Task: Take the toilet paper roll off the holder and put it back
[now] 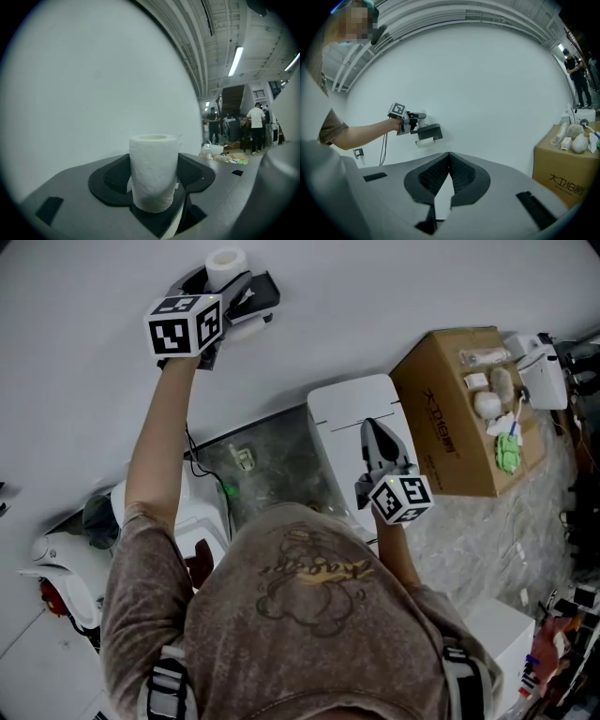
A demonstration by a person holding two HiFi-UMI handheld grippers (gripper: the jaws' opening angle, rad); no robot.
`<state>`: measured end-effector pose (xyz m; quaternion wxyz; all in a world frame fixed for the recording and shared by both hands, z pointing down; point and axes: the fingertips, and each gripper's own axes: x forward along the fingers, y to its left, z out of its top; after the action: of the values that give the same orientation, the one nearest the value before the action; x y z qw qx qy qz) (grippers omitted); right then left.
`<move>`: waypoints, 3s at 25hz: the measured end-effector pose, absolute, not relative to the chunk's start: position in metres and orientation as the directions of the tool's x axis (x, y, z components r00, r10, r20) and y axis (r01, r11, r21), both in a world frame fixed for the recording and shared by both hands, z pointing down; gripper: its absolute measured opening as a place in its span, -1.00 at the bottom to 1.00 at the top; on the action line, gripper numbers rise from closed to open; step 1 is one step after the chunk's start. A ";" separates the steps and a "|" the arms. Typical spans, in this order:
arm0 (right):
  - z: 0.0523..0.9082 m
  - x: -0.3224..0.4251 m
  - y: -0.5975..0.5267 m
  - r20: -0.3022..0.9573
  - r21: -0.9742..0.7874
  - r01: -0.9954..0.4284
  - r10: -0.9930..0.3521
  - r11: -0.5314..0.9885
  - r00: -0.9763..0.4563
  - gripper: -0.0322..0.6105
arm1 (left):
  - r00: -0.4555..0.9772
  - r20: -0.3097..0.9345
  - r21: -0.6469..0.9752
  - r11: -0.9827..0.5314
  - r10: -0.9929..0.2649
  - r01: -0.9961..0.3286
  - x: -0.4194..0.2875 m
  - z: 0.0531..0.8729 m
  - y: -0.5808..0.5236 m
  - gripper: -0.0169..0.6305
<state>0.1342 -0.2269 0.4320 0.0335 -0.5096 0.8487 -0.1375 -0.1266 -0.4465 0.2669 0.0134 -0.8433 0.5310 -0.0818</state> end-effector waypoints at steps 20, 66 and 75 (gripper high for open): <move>0.433 0.135 -0.233 0.079 -0.274 -0.849 -0.869 0.452 -0.488 -0.90 | 0.407 0.192 -0.114 -0.432 -0.893 -0.895 -0.128 0.277 -0.448 0.01; 0.426 0.099 -0.219 0.069 -0.226 -0.810 -0.820 0.541 -0.568 -0.90 | 0.609 0.101 0.101 -0.600 -0.787 -0.793 -0.058 0.402 -0.223 0.07; 0.435 0.098 -0.210 0.078 -0.211 -0.812 -0.819 0.544 -0.568 -0.90 | 0.599 0.117 0.119 -0.588 -0.792 -0.800 -0.057 0.422 -0.209 -0.53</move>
<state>0.0983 -0.2102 0.4346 0.0147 -0.4643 0.8784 -0.1120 -0.0574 -0.2094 0.4222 -0.0796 -0.8906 0.4469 -0.0260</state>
